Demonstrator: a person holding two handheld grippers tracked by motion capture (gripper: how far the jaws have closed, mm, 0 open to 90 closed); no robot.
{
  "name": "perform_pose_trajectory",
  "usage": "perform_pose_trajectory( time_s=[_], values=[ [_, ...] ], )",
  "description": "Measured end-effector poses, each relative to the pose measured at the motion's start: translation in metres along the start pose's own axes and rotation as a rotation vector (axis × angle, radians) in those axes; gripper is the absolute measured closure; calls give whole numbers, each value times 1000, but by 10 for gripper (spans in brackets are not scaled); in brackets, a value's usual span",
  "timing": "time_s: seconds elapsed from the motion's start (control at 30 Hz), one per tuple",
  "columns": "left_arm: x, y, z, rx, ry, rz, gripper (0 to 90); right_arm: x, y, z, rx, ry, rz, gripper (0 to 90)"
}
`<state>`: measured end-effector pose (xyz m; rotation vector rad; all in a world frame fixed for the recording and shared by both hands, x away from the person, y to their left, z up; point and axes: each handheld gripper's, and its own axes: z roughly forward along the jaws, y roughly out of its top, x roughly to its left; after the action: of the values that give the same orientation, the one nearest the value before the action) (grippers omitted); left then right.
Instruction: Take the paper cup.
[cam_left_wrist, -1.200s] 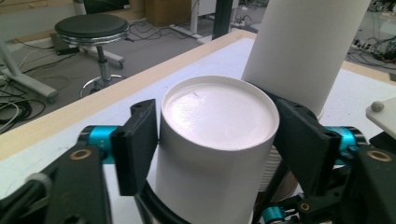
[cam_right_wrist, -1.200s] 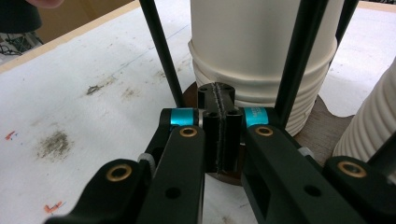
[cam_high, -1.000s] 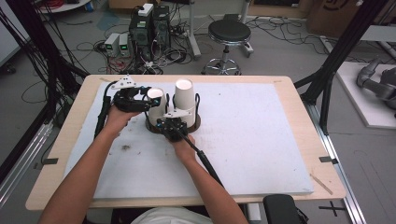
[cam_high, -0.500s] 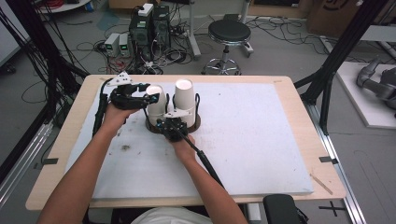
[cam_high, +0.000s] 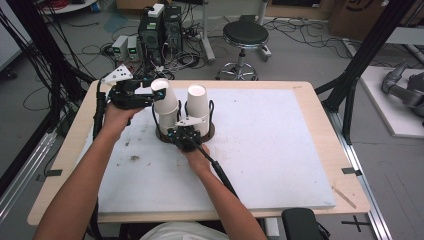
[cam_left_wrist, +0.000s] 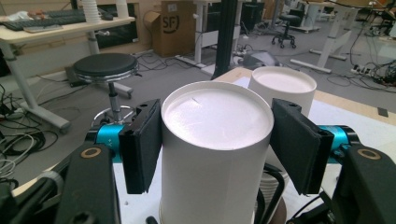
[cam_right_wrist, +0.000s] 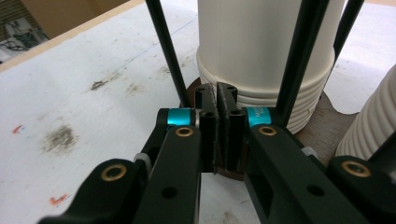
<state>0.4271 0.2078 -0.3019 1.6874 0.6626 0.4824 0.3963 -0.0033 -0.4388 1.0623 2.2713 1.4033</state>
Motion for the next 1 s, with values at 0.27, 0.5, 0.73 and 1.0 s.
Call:
perform_pose_trajectory(
  time_s=[0.27, 0.5, 0.73, 1.0],
  values=[
    [-13, 7, -19, -9, 14, 3, 362, 2, 5, -26, 14, 83, -83, 776],
    [-27, 1, -34, -9, 13, -7, 362, -15, 2, -72, 33, 140, -135, 557],
    [-43, 3, -50, -28, 1, -13, 362, -48, -14, -130, 36, 180, -169, 399],
    [-62, -1, -58, -39, -50, -13, 361, -92, -29, -176, -9, 98, -159, 247]
  ],
)
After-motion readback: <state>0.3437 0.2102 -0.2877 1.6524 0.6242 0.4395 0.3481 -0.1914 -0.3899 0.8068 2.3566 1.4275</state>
